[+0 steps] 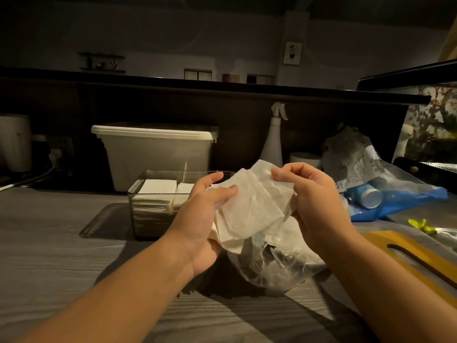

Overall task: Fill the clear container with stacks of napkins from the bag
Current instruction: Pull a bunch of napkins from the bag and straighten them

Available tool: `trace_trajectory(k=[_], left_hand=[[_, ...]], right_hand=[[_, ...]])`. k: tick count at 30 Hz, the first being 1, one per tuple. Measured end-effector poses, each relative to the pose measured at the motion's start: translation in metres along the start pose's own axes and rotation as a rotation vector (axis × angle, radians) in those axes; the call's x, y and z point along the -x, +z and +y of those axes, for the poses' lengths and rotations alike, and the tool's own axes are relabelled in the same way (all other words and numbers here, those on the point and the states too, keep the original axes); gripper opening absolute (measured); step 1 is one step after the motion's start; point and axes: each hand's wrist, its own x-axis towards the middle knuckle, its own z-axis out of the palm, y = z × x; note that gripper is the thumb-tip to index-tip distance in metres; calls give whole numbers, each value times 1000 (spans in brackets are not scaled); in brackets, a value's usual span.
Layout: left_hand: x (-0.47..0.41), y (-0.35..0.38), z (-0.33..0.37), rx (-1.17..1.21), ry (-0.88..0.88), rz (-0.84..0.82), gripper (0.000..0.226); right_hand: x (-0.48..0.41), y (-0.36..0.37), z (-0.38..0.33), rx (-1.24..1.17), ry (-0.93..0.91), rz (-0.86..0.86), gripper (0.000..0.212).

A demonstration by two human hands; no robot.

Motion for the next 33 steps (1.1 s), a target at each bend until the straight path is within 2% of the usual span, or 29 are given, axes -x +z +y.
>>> trace_trajectory(k=[5, 10, 12, 15, 17, 20, 24, 28, 33], left_hand=[[-2, -4, 1, -24, 31, 1, 46], [-6, -11, 6, -171, 187, 14, 52], [-8, -13, 6, -199, 218, 19, 54], [-10, -13, 4, -225, 249, 35, 54], [-11, -12, 2, -224, 262, 31, 54], [-10, -9, -1, -237, 275, 4, 51], [-9, -5, -4, -170, 239, 7, 35], [-7, -3, -8, -159, 253, 25, 31], [-4, -1, -9, -118, 226, -8, 23]], right_hand=[[-2, -4, 1, -41, 13, 60, 8], [-2, -7, -2, -77, -70, 126, 7], [0, -8, -9, -144, -107, 87, 12], [5, -6, -18, -254, -84, -85, 29], [8, 0, -13, -164, -43, -151, 31], [11, 9, 5, 27, -29, -104, 20], [14, 15, 17, 58, -36, -26, 16], [18, 20, 22, 101, -47, 43, 19], [22, 23, 23, 283, -92, 81, 25]])
